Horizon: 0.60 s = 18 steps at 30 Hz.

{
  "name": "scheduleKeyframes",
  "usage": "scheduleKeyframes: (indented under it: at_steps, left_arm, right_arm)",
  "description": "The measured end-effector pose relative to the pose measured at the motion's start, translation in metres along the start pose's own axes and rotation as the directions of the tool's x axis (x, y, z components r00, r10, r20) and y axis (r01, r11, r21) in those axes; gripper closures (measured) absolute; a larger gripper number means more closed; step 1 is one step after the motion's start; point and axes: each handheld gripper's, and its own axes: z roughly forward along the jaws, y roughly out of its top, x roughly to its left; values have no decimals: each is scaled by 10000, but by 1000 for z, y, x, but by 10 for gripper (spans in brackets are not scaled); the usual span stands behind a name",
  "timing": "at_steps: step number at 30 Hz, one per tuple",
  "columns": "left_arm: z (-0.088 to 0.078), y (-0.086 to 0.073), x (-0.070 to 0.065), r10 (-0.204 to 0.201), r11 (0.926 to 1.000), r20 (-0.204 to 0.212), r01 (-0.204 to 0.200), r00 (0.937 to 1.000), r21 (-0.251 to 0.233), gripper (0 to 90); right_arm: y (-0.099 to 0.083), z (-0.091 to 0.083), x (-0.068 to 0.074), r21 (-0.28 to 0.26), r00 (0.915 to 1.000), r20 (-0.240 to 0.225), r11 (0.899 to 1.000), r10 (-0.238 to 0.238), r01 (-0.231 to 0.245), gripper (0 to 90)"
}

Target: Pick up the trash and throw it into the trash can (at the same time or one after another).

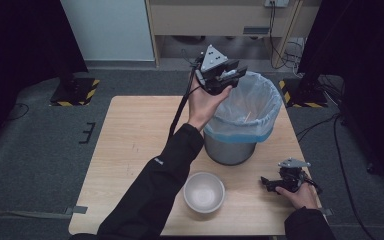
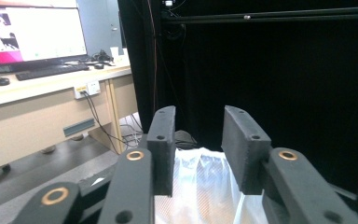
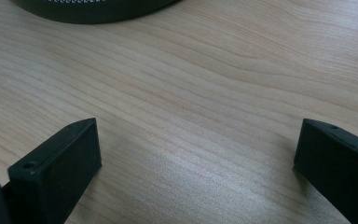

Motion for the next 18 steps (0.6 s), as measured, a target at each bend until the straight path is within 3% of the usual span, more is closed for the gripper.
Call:
scheduleKeyframes:
  at_steps: [6, 11, 14, 18]
  left_arm:
    - [-39, -6, 0, 107, 9999, 81, -107, 9999, -52, 568]
    - [-75, -21, -2, 321, 9994, 134, -322, 9994, 100, 516]
    - [-102, -40, -1, 348, 9986, 126, -353, 9993, 400, 490]
    - [-123, -63, -1, 189, 9966, 85, -195, 9998, 802, 471]
  right_arm:
    - [0, 0, 0, 1, 10000, 1, 10000, 4, -4, 7]
    - [0, 0, 0, 0, 10000, 4, 10000, -4, 4, 7]
    - [0, 0, 0, 36, 10000, -2, 10000, 4, -4, 7]
    - [0, 0, 0, 36, 10000, 0, 10000, 1, -1, 7]
